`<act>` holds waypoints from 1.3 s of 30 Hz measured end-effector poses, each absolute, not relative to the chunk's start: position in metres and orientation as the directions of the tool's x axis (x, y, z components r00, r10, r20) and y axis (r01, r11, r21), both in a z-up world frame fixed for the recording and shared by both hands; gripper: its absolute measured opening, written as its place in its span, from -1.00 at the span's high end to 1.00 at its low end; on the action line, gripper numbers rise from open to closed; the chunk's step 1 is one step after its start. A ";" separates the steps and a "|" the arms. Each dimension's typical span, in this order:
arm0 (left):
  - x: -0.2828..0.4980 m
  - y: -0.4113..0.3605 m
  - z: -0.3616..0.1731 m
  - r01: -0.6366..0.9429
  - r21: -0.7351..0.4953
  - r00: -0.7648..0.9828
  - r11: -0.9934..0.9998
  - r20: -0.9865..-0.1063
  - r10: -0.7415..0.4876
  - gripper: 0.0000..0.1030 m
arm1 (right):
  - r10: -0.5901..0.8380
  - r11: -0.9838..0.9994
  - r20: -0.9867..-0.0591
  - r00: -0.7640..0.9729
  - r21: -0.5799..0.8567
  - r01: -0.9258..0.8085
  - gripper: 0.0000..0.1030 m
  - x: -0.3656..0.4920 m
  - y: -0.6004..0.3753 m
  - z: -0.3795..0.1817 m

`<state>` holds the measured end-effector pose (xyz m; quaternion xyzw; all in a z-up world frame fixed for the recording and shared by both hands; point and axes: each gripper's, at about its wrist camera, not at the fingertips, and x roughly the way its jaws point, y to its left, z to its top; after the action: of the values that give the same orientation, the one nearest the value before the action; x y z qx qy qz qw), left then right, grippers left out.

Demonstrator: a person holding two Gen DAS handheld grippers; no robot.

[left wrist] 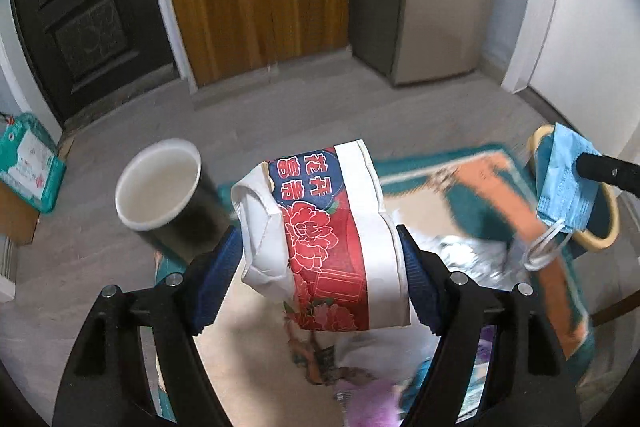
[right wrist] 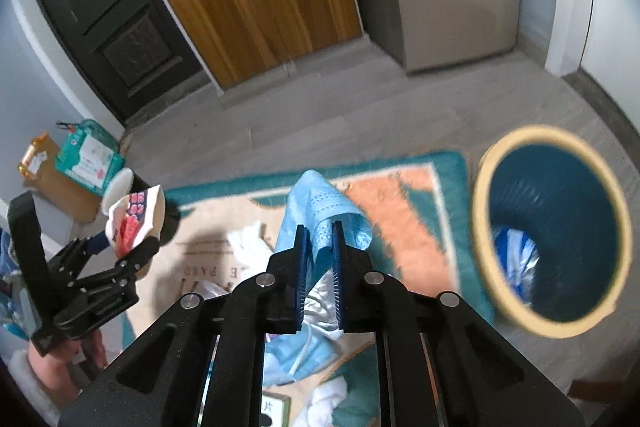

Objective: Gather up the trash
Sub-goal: 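Carry both items over the bin and release them inside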

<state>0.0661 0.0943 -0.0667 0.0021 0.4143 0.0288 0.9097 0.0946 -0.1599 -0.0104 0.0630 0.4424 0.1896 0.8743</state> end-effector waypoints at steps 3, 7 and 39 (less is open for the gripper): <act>0.067 0.082 -0.047 -0.027 0.022 0.692 0.999 -0.721 0.034 -0.45 | 0.370 0.927 -0.718 0.590 0.246 -0.282 0.75 0.091 -0.181 0.016; 0.068 0.057 -0.023 0.011 0.017 0.730 1.000 -0.684 0.003 -0.45 | 0.355 0.935 -0.674 0.648 0.251 -0.250 0.75 0.093 -0.220 0.039; 0.134 -0.201 -0.080 0.468 0.071 0.623 0.881 -0.734 -0.271 -0.45 | 0.139 0.987 -0.803 0.580 0.160 -0.016 0.75 0.157 -0.380 -0.054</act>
<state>0.1340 -0.2015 -0.0801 0.1288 0.3817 -0.2072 0.8915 0.1571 -0.3802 -0.0538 0.0676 0.4562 0.0437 0.8862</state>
